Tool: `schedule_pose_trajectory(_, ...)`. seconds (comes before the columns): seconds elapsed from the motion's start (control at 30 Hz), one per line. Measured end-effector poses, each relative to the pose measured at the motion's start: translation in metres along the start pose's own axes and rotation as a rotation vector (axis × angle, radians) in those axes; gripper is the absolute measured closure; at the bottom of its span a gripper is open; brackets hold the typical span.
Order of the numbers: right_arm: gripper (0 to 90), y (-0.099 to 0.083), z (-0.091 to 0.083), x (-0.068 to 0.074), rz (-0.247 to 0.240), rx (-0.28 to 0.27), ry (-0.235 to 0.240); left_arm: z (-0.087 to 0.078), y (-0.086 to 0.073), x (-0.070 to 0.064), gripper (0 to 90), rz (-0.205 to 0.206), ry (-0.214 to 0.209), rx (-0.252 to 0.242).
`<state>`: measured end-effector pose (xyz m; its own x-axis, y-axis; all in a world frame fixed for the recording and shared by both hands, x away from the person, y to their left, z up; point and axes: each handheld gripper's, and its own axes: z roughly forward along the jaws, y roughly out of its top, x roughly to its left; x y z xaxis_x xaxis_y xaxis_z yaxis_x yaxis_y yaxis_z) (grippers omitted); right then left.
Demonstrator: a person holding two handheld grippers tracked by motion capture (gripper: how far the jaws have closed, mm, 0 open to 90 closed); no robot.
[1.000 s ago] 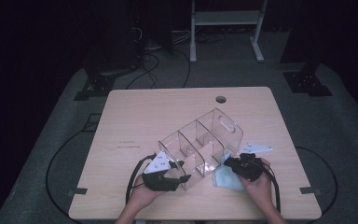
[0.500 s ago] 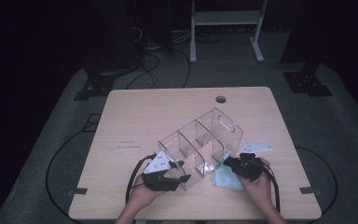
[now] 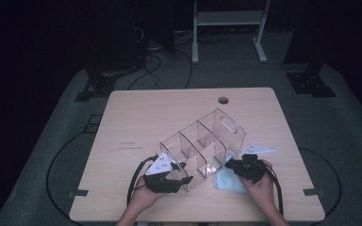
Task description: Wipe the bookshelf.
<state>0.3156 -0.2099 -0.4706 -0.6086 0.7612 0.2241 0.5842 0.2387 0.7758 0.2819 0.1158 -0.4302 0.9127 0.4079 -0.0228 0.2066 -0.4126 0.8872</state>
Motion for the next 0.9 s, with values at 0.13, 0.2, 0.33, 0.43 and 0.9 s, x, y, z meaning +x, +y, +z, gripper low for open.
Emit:
schedule_pose_trajectory(0.13, 82.8, 0.001, -0.002, 0.001, -0.015, -0.015, -0.003, 0.0, 0.0, 0.0, 45.9, 0.003, -0.002, 0.002)
schedule_pose_trajectory(0.2, 82.7, -0.004, 0.005, -0.001, 0.0, 0.02, -0.002, 0.0, 0.0, 0.0, 45.9, 0.001, -0.001, 0.002)
schedule_pose_trajectory(0.33, 82.6, -0.007, 0.012, -0.002, 0.01, 0.053, -0.013, -0.001, 0.0, 0.0, 45.9, -0.002, 0.001, 0.001)
schedule_pose_trajectory(0.43, 82.7, 0.001, 0.001, 0.004, -0.011, -0.007, -0.023, -0.001, 0.0, 0.001, 45.9, -0.002, 0.001, 0.0)
schedule_pose_trajectory(0.9, 82.7, 0.0, 0.004, 0.003, -0.022, 0.007, -0.029, -0.001, 0.0, 0.0, 46.0, -0.003, 0.004, -0.001)
